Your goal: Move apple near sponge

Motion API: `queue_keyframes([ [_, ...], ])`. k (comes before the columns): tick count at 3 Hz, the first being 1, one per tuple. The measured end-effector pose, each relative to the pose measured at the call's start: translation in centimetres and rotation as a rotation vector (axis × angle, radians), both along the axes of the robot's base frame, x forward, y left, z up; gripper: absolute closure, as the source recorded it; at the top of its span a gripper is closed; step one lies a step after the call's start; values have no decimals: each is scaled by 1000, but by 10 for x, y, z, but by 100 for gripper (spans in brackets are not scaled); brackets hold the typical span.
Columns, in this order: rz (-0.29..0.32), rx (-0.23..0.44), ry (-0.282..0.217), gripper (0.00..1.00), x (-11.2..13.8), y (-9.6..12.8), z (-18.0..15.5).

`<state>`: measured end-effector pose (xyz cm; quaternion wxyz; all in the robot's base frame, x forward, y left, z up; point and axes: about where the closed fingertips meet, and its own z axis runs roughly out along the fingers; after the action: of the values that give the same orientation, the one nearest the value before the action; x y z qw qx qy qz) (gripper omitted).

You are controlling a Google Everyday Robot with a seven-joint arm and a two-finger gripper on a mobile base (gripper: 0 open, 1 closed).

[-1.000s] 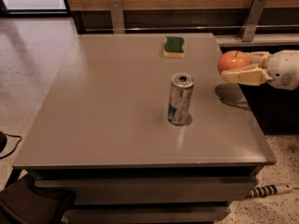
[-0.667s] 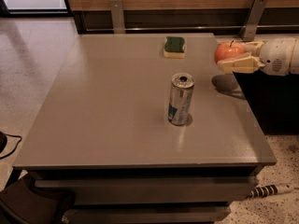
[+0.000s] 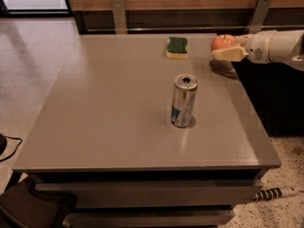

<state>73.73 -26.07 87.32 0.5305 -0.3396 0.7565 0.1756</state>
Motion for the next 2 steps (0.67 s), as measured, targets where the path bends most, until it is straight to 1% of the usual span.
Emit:
queue_keyframes([
  [1, -35, 2, -22, 100, 34, 7, -11],
  [2, -23, 35, -45, 100, 52, 23, -21],
])
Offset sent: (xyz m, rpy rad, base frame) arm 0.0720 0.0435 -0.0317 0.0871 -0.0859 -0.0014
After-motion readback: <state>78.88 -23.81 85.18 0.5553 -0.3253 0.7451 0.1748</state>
